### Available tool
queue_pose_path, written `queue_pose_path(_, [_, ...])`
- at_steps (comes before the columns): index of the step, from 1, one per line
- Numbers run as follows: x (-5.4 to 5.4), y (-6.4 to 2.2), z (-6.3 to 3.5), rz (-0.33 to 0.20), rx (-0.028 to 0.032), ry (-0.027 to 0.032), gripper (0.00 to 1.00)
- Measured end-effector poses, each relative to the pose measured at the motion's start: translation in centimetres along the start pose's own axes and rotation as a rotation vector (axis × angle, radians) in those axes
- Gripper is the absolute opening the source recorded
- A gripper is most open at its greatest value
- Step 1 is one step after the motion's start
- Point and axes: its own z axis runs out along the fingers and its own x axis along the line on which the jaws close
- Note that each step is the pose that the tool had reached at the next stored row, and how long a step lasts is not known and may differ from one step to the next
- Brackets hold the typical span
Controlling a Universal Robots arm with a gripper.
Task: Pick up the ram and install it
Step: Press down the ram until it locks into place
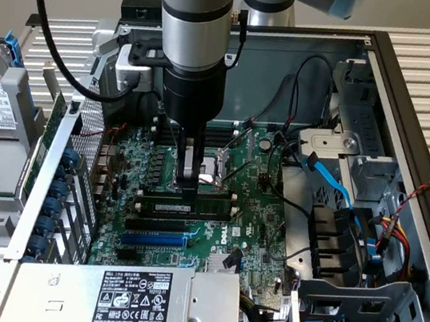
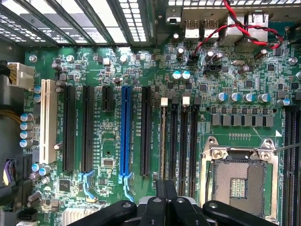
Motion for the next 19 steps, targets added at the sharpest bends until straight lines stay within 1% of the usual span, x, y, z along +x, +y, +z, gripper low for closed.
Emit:
queue_pose_path(8, [0.17,0.0,0.0,0.0,0.0,-0.0002,0.11])
queue_pose_path(11, [0.18,0.0,0.0,0.0,0.0,-0.0012,0.11])
queue_pose_path(16, [0.2,0.01,0.0,0.0,-0.0001,-0.0056,0.11])
queue_pose_path(19, [0.23,0.01,0.01,0.0,0.0,-0.0063,0.11])
